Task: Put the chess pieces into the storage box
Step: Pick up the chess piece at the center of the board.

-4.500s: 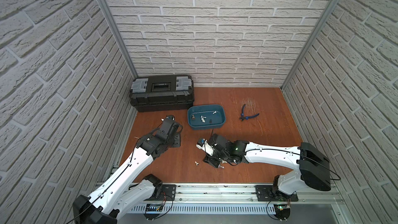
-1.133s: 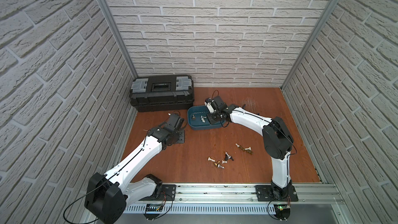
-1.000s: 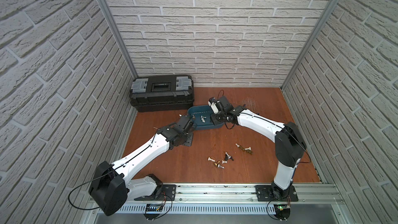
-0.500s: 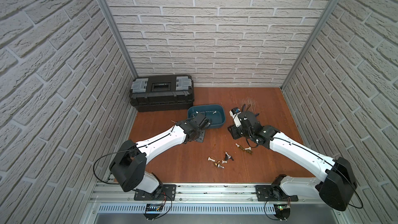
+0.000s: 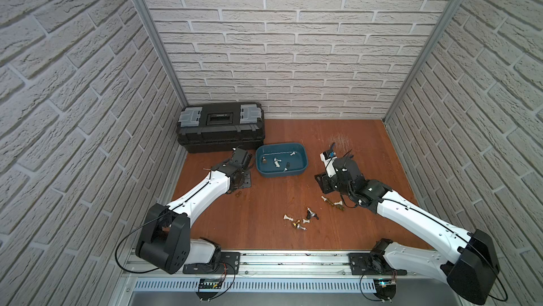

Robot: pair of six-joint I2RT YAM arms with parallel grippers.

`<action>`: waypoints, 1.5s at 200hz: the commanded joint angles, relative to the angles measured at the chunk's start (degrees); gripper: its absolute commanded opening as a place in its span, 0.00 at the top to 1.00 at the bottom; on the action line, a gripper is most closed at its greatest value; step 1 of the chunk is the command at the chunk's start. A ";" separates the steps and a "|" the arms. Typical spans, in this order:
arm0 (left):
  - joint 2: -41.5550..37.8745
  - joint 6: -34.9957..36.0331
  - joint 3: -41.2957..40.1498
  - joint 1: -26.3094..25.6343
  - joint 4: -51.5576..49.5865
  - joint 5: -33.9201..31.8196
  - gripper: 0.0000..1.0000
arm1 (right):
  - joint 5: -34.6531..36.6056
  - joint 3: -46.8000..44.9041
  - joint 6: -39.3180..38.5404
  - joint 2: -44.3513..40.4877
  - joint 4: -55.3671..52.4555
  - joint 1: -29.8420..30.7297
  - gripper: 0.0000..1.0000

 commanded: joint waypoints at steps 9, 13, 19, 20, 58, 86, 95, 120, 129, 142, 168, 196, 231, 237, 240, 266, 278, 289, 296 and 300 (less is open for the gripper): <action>3.70 1.18 -1.23 0.46 0.14 0.76 0.55 | -0.97 0.90 0.77 0.81 2.52 -0.28 0.61; 4.05 1.17 -1.31 0.56 0.40 0.78 0.55 | -0.89 0.79 0.77 0.86 2.54 -0.21 0.60; 4.82 1.13 -1.42 0.46 0.80 0.79 0.55 | -0.84 0.73 0.73 0.84 2.51 -0.20 0.60; 4.83 1.11 -1.44 0.52 0.84 0.79 0.55 | -0.80 0.72 0.71 0.85 2.51 -0.20 0.60; 7.95 1.15 -1.37 0.51 1.51 0.96 0.57 | -0.22 0.42 0.50 0.95 2.49 -0.21 0.60; 8.86 0.37 -2.56 0.59 1.65 0.83 0.58 | -0.26 0.54 0.42 1.34 2.76 -0.20 0.61; 8.89 0.08 -3.11 0.59 1.71 0.34 0.58 | -0.23 0.54 0.35 1.48 2.80 -0.28 0.61; 9.24 -0.06 -4.02 0.98 2.14 -0.27 0.59 | -0.44 0.69 0.22 2.13 3.03 -0.21 0.60; 9.48 0.02 -4.10 1.09 2.36 -0.36 0.59 | -0.57 0.76 0.20 2.46 3.16 -0.22 0.60; 9.74 0.16 -3.88 1.17 2.59 -0.38 0.59 | -1.06 0.90 0.22 2.98 3.31 -0.20 0.60; 10.96 0.72 -2.56 1.30 2.38 -0.36 0.60 | -1.72 1.51 0.24 4.07 3.62 -0.21 0.61; 12.53 0.82 -2.31 1.03 2.11 1.03 0.67 | -1.89 1.83 0.24 4.90 4.12 -0.22 0.61; 12.07 0.62 -3.75 0.33 2.11 1.97 0.81 | -2.07 2.15 0.15 5.44 4.40 -0.21 0.61; 11.90 0.60 -3.90 0.21 2.11 2.17 0.83 | -2.15 2.26 0.17 5.55 4.31 -0.23 0.61; 11.88 0.64 -3.91 0.19 2.11 2.27 0.85 | -2.22 2.33 0.18 5.60 4.28 -0.21 0.61; 11.43 0.73 -3.88 -0.43 2.57 3.07 0.94 | -3.17 3.03 -0.01 5.29 3.91 -0.20 0.61; 11.14 0.73 -3.57 -0.51 2.96 3.51 0.98 | -2.80 2.92 0.02 5.08 3.82 -0.21 0.61; 11.20 0.72 -2.99 -0.77 2.92 3.62 0.99 | -2.60 2.68 -0.02 4.88 3.88 -0.20 0.61; 11.18 0.90 -2.35 -1.03 2.68 3.64 1.00 | -2.41 2.51 0.07 4.85 3.90 -0.20 0.61; 11.20 0.94 -1.86 -1.24 2.44 3.68 1.00 | -2.33 2.45 0.06 4.76 3.83 -0.20 0.61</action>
